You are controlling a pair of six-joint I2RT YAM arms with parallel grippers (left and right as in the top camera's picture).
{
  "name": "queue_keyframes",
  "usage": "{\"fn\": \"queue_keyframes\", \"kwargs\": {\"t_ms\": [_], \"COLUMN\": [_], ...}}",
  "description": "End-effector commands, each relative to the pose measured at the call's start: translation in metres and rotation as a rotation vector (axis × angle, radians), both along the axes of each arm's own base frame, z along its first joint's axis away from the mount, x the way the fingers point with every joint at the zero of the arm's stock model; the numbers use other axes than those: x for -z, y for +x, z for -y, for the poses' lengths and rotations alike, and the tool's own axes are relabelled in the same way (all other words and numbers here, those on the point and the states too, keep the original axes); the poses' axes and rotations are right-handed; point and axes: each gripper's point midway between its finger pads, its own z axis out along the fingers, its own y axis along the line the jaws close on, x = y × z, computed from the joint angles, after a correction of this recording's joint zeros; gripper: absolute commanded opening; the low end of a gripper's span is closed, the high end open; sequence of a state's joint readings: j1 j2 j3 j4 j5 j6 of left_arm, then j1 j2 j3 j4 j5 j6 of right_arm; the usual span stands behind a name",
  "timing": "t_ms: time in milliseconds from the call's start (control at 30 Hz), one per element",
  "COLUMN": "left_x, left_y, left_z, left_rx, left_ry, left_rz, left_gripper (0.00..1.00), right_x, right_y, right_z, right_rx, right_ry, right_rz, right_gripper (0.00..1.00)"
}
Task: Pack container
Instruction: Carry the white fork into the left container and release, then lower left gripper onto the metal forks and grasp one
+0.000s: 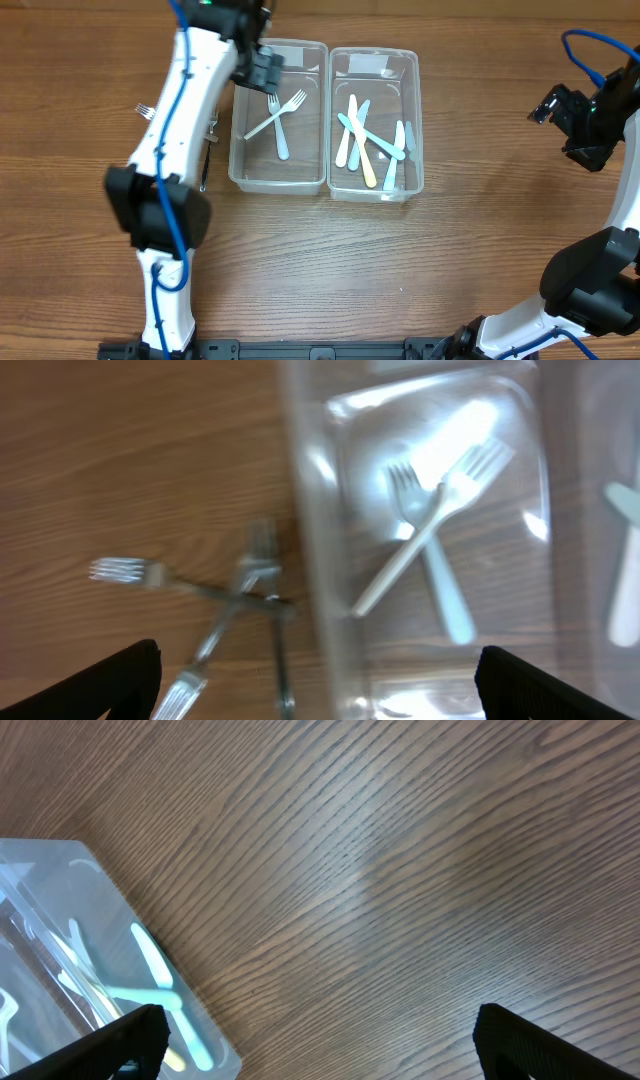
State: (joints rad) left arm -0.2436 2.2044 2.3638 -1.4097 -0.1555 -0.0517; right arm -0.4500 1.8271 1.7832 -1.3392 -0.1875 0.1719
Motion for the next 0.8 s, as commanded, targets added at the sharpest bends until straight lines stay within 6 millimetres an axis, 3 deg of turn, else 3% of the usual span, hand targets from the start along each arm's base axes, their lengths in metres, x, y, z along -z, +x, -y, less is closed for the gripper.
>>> {"fn": "queue_keyframes", "kwargs": {"t_ms": [0, 67, 167, 300, 500, 567, 667, 767], "left_x": [-0.027, -0.016, 0.011, 0.059, 0.127, 0.15, 0.174, 0.184], "left_y": [0.003, 0.006, -0.002, -0.01, -0.007, -0.008, -0.011, -0.014], "left_z": [-0.043, -0.055, -0.078, -0.096, -0.097, -0.097, -0.097, -0.098], "left_rx": [-0.086, -0.249, -0.643, -0.944, -1.105, -1.131, -1.137, -1.141], "left_ry": [0.017, -0.087, -0.221, -0.226, -0.19, -0.168, -0.14, -0.126], "left_rz": [0.061, 0.041, -0.036, -0.129, -0.214, -0.25, -0.292, -0.313], "left_gripper": [1.0, 0.98, 0.73, 0.78, 0.8, 0.77, 0.74, 0.73], "right_x": [-0.009, -0.009, -0.009, -0.009, -0.008, -0.008, -0.008, -0.007], "right_y": [0.004, 0.004, 0.004, 0.003, 0.001, 0.0, -0.001, -0.002], "right_z": [-0.001, -0.001, -0.001, -0.003, -0.004, -0.004, -0.005, -0.005], "right_rx": [-0.001, -0.001, -0.002, -0.002, -0.003, -0.002, -0.003, -0.003], "right_ry": [-0.004, -0.004, -0.003, 0.002, 0.007, 0.009, 0.011, 0.013], "right_rz": [0.032, 0.031, 0.031, 0.026, 0.018, 0.013, 0.009, 0.005], "right_gripper": [1.0, 1.0, 1.0, 1.0, 1.0, 1.0, 1.0, 1.0]}}
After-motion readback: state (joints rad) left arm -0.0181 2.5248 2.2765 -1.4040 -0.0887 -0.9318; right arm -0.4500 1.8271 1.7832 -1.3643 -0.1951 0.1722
